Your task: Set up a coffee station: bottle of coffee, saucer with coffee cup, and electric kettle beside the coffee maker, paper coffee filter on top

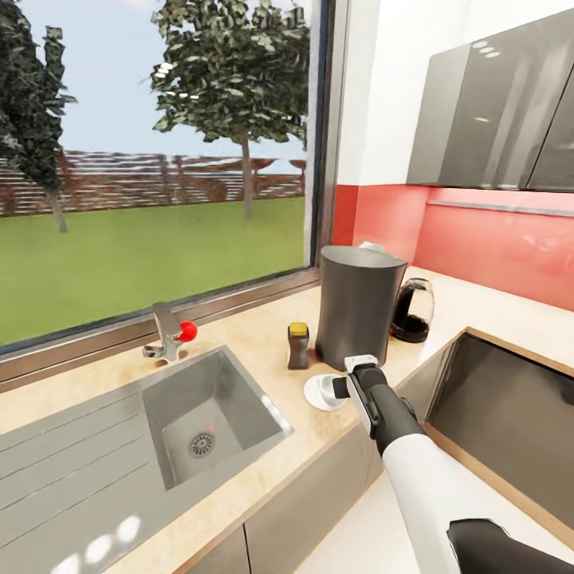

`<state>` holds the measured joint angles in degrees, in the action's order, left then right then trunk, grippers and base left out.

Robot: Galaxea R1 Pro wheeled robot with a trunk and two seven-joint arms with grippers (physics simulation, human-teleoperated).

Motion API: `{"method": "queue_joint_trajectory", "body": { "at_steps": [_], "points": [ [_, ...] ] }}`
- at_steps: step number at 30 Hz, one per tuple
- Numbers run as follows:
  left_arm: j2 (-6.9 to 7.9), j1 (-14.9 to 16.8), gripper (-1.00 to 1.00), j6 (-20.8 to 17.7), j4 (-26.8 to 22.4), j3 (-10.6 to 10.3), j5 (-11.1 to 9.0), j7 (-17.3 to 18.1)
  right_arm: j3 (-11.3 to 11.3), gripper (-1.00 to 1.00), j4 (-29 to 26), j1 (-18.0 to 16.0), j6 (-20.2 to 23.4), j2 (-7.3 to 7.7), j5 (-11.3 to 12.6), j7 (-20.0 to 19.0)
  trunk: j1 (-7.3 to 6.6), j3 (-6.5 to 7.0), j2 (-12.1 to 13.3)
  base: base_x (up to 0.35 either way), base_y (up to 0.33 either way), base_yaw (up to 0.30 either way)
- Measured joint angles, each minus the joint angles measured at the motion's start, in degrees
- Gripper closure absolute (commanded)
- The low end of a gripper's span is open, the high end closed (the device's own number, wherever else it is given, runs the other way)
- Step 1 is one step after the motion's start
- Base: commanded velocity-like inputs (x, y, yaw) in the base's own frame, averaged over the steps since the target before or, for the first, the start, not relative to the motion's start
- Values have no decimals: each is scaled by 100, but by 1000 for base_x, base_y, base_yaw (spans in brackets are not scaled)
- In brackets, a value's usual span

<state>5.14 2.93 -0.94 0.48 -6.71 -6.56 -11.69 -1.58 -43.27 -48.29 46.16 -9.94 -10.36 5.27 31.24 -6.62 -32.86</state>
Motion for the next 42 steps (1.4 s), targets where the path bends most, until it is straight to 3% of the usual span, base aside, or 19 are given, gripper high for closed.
{"method": "queue_joint_trajectory", "body": {
  "at_steps": [9, 17, 42],
  "points": [
    [-4, 0, -100, -34, 0, 1, 2, 0, 0, 100, 3, 0, 0, 0, -6, -1, 0, -3, 0, 117, -24, 4],
    [4, 0, -100, -34, 0, 9, -29, 1, 0, 100, 397, 0, -9, 0, 9, -7, 0, -3, 0, 66, -1, 0],
    [5, 0, -100, 0, 0, 15, -34, -1, 0, 100, 391, 0, -11, 0, 13, -9, 1, -3, 0, 47, 10, 0]
  ]
}}
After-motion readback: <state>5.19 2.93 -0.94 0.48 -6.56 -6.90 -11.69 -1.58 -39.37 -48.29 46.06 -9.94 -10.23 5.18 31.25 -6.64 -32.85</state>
